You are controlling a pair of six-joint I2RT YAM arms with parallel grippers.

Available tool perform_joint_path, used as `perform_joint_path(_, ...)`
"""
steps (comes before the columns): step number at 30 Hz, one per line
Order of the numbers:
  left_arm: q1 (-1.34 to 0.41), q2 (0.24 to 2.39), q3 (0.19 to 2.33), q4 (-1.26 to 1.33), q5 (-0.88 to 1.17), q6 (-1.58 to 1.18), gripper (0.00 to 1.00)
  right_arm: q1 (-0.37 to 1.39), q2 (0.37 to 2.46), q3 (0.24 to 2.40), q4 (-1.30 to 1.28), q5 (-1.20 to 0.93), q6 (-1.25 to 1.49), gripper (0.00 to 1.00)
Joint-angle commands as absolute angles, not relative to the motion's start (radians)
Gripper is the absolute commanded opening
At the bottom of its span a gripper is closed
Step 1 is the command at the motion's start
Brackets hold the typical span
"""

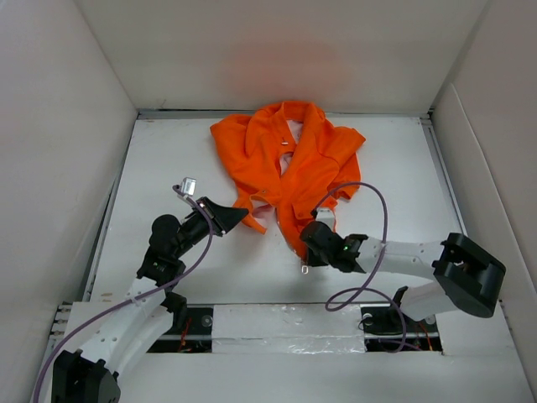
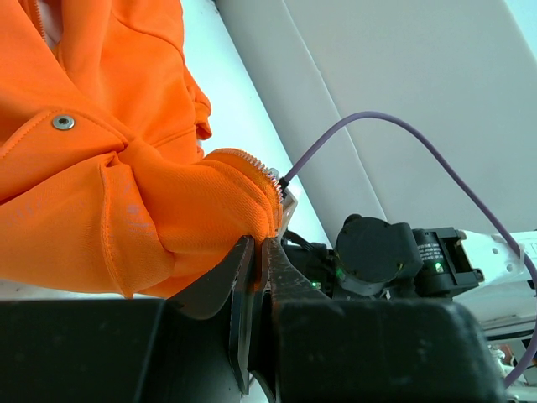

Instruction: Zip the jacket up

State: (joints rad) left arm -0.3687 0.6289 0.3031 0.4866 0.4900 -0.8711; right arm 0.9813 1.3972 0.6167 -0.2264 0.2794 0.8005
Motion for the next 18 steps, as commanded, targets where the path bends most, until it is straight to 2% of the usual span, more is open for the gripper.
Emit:
perform_joint_path(1,-0.362,0.615,0.298,0.532,0.485,-0.851,0.0,1.008,1.502,0.551,-0.347,0.282,0.844,0.13)
perform_joint_path(3,-0.362,0.621,0.298,0.531,0.482,-0.854,0.0,1.008,1.519,0.537,-0.292,0.256,0.848,0.01)
perform_joint_path(5,-0.362,0.627,0.302,0.531,0.482,-0.857,0.0,1.008,1.506,0.52,-0.259,0.242,0.848,0.0)
perform_joint_path(10,-0.362,0.637,0.311,0.534,0.476,-0.873,0.0,1.026,1.312,0.488,-0.146,0.245,0.816,0.0)
perform_joint_path(13,-0.362,0.658,0.316,0.56,0.474,-0.891,0.0,1.026,1.191,0.46,0.054,0.183,0.764,0.0)
perform_joint_path(15,-0.362,0.683,0.324,0.587,0.477,-0.908,0.0,1.026,1.151,0.446,0.281,0.135,0.717,0.0)
perform_joint_path(18,-0.362,0.707,0.353,0.591,0.463,-0.92,0.0,1.026,1.103,0.48,0.473,0.13,0.625,0.0)
